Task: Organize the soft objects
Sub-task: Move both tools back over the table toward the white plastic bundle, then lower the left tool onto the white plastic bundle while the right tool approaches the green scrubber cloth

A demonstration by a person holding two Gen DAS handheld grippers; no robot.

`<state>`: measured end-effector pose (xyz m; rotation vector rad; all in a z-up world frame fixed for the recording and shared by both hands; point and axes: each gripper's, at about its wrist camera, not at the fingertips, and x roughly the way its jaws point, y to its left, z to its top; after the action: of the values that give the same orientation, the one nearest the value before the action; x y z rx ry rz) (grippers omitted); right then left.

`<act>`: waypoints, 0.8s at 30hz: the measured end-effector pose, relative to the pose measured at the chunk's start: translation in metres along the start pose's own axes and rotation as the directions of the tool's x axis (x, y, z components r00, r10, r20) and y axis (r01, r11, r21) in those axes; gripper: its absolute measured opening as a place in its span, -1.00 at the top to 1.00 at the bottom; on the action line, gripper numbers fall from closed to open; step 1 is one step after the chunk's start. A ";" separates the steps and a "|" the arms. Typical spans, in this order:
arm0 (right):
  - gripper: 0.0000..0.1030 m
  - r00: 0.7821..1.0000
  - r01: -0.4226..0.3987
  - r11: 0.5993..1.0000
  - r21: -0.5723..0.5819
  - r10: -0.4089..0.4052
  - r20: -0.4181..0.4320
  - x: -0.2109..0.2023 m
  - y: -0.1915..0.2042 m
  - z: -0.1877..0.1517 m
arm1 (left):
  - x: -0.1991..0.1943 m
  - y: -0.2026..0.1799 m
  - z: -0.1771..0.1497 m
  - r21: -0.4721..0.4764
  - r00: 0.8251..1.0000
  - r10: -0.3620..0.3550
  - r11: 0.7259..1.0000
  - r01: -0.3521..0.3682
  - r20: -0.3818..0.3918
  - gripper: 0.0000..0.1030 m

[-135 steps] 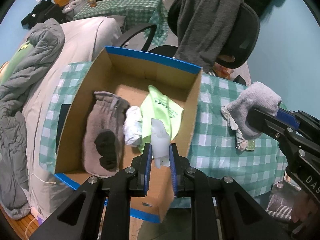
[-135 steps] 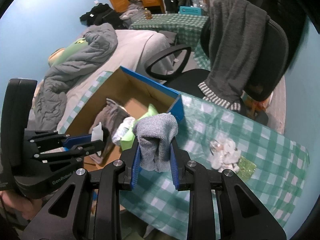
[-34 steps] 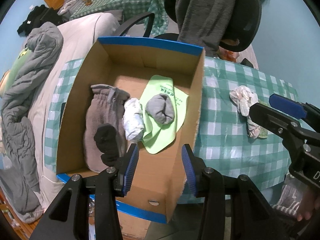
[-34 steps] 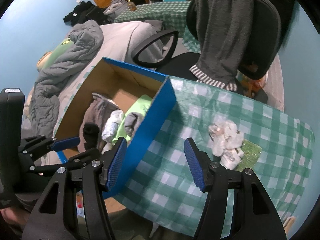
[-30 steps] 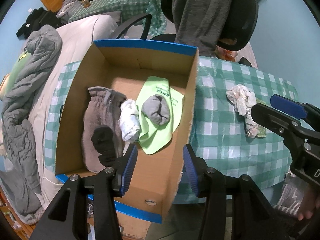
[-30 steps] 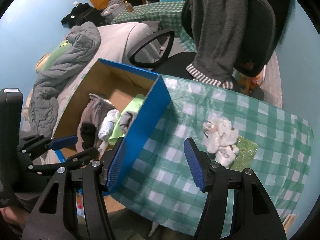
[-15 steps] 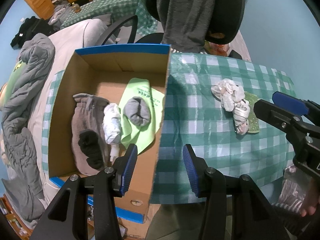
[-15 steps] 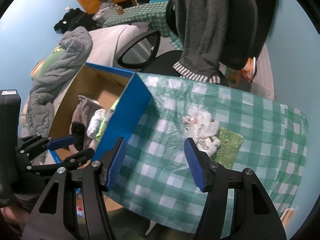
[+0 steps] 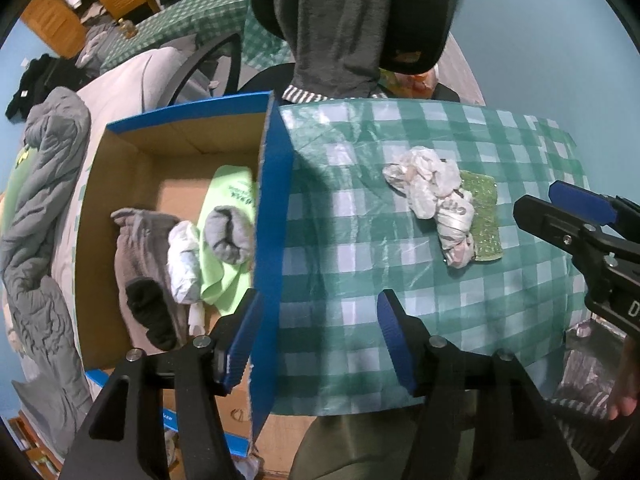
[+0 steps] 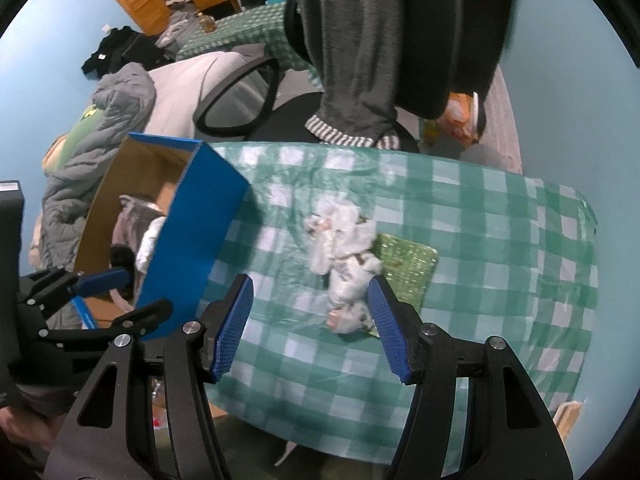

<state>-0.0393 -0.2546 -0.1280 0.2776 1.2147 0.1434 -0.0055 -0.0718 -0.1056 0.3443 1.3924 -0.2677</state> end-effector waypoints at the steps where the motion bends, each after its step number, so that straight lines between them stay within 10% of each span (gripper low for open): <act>1: -0.19 1.000 0.005 1.000 0.003 -0.005 -0.003 0.001 -0.003 -0.001 | 0.002 -0.002 0.001 0.004 1.000 -0.002 1.000 0.002 -0.004 -0.18; 24: -0.19 0.988 0.087 0.995 0.052 -0.080 -0.133 0.077 -0.063 -0.001 | 0.070 -0.032 0.036 0.010 0.995 -0.004 1.000 0.005 -0.098 -0.35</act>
<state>-0.0159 -0.2954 -0.2163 0.2700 1.3604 0.0547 0.0262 -0.1145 -0.1720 0.3667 1.4892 -0.2650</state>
